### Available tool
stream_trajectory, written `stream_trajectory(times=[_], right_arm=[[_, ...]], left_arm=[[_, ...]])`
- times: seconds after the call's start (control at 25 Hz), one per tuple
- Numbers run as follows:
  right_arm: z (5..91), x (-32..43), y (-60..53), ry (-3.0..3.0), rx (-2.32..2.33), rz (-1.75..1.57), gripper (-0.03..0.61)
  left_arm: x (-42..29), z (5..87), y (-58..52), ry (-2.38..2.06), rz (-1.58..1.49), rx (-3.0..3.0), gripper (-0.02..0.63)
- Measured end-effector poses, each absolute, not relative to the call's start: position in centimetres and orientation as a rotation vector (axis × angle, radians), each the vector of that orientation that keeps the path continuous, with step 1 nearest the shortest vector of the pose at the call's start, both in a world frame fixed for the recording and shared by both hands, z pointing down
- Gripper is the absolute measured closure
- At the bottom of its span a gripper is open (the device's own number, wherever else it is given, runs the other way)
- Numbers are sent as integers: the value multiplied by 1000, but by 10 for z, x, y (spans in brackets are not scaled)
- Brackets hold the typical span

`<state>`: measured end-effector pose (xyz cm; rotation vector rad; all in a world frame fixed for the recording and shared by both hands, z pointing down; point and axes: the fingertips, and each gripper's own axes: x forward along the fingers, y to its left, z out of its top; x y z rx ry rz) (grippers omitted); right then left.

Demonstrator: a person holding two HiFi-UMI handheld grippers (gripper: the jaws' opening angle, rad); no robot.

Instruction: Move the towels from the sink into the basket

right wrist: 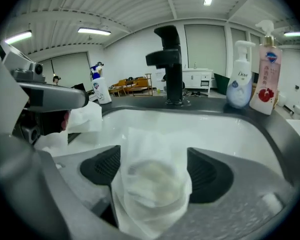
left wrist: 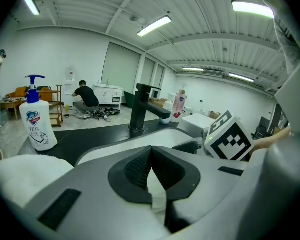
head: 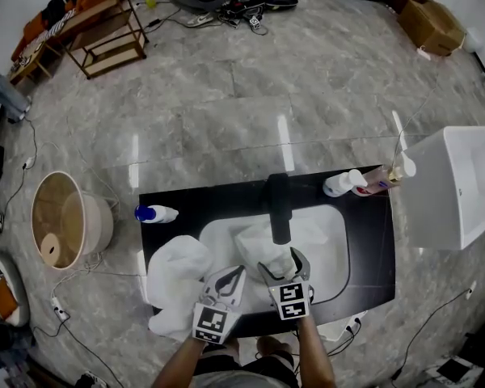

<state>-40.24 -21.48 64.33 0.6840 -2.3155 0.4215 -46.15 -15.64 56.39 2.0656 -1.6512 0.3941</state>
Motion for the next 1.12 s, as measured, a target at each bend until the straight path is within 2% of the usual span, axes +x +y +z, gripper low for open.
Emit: stream_trajectory(times=[0.12,0.28,1.12], right_arm=[[667,-407,-216,-2264,665,457,89],[693,-414,-218,-2199,640,517,25],[755,-427,-225,-2123,585,547,11]], left_arm=[[-463,570,-159,-1637,396,2056,604],[-469,575,-162,-1627,389,2041,604],[-472,587,-169,-1595,376,1990,604]])
